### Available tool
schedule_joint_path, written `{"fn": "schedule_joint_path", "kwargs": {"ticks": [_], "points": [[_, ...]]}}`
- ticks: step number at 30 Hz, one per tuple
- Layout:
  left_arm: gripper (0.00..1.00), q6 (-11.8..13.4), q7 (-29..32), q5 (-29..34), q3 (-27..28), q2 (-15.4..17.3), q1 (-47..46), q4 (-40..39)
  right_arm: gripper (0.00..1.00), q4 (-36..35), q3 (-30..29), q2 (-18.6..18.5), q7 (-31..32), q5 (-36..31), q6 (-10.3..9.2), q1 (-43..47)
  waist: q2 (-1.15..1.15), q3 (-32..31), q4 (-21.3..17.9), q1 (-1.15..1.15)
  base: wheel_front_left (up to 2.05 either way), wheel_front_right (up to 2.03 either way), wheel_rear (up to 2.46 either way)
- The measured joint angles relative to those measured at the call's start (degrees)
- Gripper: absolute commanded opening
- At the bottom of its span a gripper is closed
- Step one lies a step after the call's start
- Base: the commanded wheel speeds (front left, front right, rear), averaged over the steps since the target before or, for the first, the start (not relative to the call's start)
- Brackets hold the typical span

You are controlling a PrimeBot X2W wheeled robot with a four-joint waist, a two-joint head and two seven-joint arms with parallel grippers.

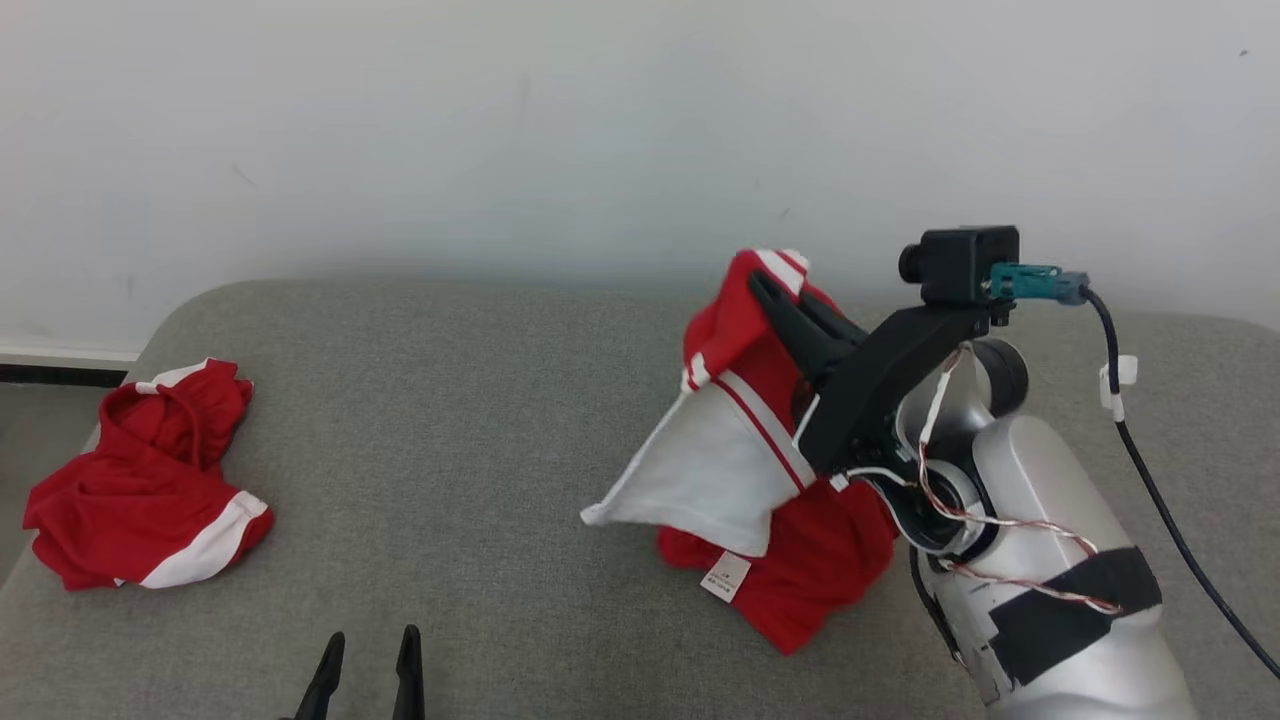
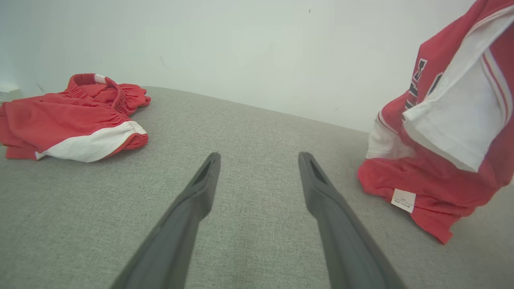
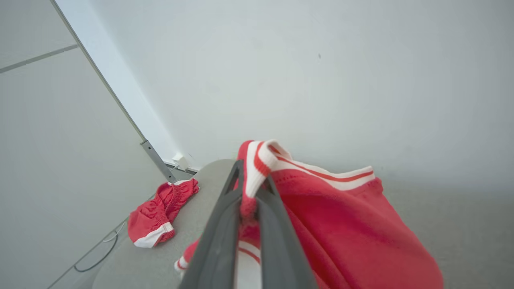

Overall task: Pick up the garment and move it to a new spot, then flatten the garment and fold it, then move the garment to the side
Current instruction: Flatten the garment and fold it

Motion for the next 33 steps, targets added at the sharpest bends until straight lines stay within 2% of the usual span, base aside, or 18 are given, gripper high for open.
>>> {"fn": "schedule_joint_path", "kwargs": {"ticks": [2, 3, 4, 5, 6, 10, 11, 13, 16, 21, 24, 28, 33], "points": [[1.00, 0.0, 0.0, 0.0, -0.2, 0.0, 0.0, 0.1, 0.00, 0.7, 1.6, 0.0, -3.1, 5.3, 0.00, -2.4, 0.00, -0.1, -0.1, 0.00, 0.00, 0.00, 0.00], [1.00, 0.0, 0.0, 0.0, -0.2, 0.0, 0.0, 0.1, 0.00, 0.7, 1.6, 0.0, -3.1, 5.3, 0.00, -2.4, 0.00, -0.1, -0.1, 0.00, 0.00, 0.00, 0.00], [1.00, 0.0, 0.0, 0.0, -0.2, 0.0, 0.0, 0.2, 0.00, 0.7, 3.1, 0.0, -6.6, 11.0, 0.00, -5.4, 0.00, -0.1, -0.2, 0.00, 0.00, 0.00, 0.00], [1.00, 0.0, 0.0, 0.0, -0.2, 0.0, 0.0, 0.2, 0.00, 0.7, 3.1, 0.0, -6.6, 11.0, 0.00, -5.4, 0.00, -0.1, -0.2, 0.00, 0.00, 0.00, 0.00], [1.00, 0.0, 0.0, 0.0, -0.2, 0.0, -0.1, 0.2, 0.00, 0.6, 3.6, 0.0, -8.5, 14.4, 0.00, -6.9, 0.00, -0.1, -0.2, 0.00, 0.00, 0.00, 0.00], [1.00, 0.0, 0.0, 0.0, -0.1, 0.2, -0.1, 0.1, 0.00, 0.2, 3.8, 0.1, -19.2, 28.3, 0.00, -12.5, 0.00, 0.1, -0.5, 0.00, 0.00, 0.00, 0.00], [1.00, 0.0, 0.0, 0.0, 0.0, 0.2, -0.1, 0.1, 0.00, 1.1, 3.6, 0.0, -21.7, 29.6, 0.00, -13.8, 0.00, 0.1, -0.6, 0.00, 0.00, 0.00, 0.00], [1.00, 0.0, 0.0, 0.0, 0.2, 0.2, -0.1, 0.0, 0.00, 4.1, 3.2, 0.0, -25.1, 29.5, 0.00, -15.3, 0.00, 0.2, -1.0, -0.01, 0.00, 0.00, 0.00], [1.00, 0.0, 0.0, 0.0, 0.2, 0.3, 0.0, -0.1, 0.00, 10.8, 1.4, 0.1, -26.0, 28.5, 0.00, -14.7, 0.00, 0.3, -1.5, -0.01, 0.00, 0.00, 0.00], [1.00, 0.0, 0.0, 0.0, -0.1, 0.2, 0.0, -0.1, 0.00, 21.2, -4.3, -1.0, -27.6, 25.3, 0.00, -9.0, 0.00, 0.9, -2.3, -0.01, 0.00, 0.00, 0.00], [1.00, 0.0, 0.0, -0.1, -0.6, 0.1, -0.1, -0.1, 0.00, 26.3, -8.3, -3.1, -30.1, 22.8, -0.08, -4.9, 0.01, 1.4, -2.7, -0.01, 0.00, 0.00, 0.00], [1.00, 0.0, 0.0, -0.1, -0.7, 0.1, -0.5, -0.1, 0.00, 29.5, -13.6, -4.7, -32.4, 21.7, -0.08, -1.4, 0.00, 2.0, -3.2, -0.01, 0.00, 0.00, 0.00], [1.00, 0.0, 0.0, 0.0, -0.9, 0.1, -0.9, 0.0, 0.00, 29.2, -19.1, -6.0, -33.7, 21.3, -0.08, 2.3, 0.00, 2.6, -4.0, -0.01, 0.00, 0.00, 0.00]]}}
